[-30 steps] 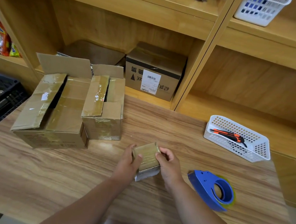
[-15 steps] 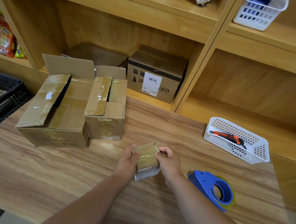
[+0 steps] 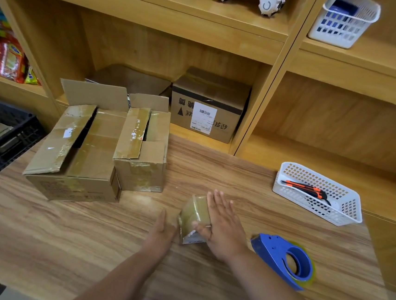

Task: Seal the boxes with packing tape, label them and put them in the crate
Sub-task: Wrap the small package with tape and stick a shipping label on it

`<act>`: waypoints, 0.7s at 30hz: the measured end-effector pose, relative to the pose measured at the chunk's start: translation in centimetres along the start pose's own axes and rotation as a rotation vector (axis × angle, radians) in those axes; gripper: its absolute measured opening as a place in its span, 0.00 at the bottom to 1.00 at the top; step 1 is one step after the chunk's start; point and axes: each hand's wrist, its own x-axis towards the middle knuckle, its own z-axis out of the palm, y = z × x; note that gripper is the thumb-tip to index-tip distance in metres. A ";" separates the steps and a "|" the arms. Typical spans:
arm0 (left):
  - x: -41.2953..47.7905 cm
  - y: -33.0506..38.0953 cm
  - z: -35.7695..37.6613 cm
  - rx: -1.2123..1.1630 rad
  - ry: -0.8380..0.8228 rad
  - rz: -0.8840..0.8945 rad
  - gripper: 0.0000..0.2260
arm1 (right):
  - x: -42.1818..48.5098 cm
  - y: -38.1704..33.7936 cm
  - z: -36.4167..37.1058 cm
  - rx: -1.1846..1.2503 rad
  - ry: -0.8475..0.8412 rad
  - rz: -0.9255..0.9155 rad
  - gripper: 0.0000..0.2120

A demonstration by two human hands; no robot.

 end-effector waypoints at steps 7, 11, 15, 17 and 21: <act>-0.4 0.5 1.4 -0.003 -0.104 -0.021 0.16 | -0.8 2.7 0.2 0.657 0.053 0.249 0.26; -0.4 1.3 1.5 0.002 -0.033 0.008 0.19 | -1.8 2.0 1.3 0.968 0.055 0.370 0.19; -0.3 1.4 0.5 0.097 -0.048 0.066 0.27 | -1.5 1.7 2.5 1.033 0.046 0.477 0.18; 0.0 0.7 0.2 0.149 -0.074 0.090 0.31 | -1.4 1.3 1.9 1.077 0.049 0.505 0.17; 0.2 0.2 0.2 0.240 -0.052 0.142 0.25 | -1.3 0.6 1.2 1.165 0.028 0.507 0.22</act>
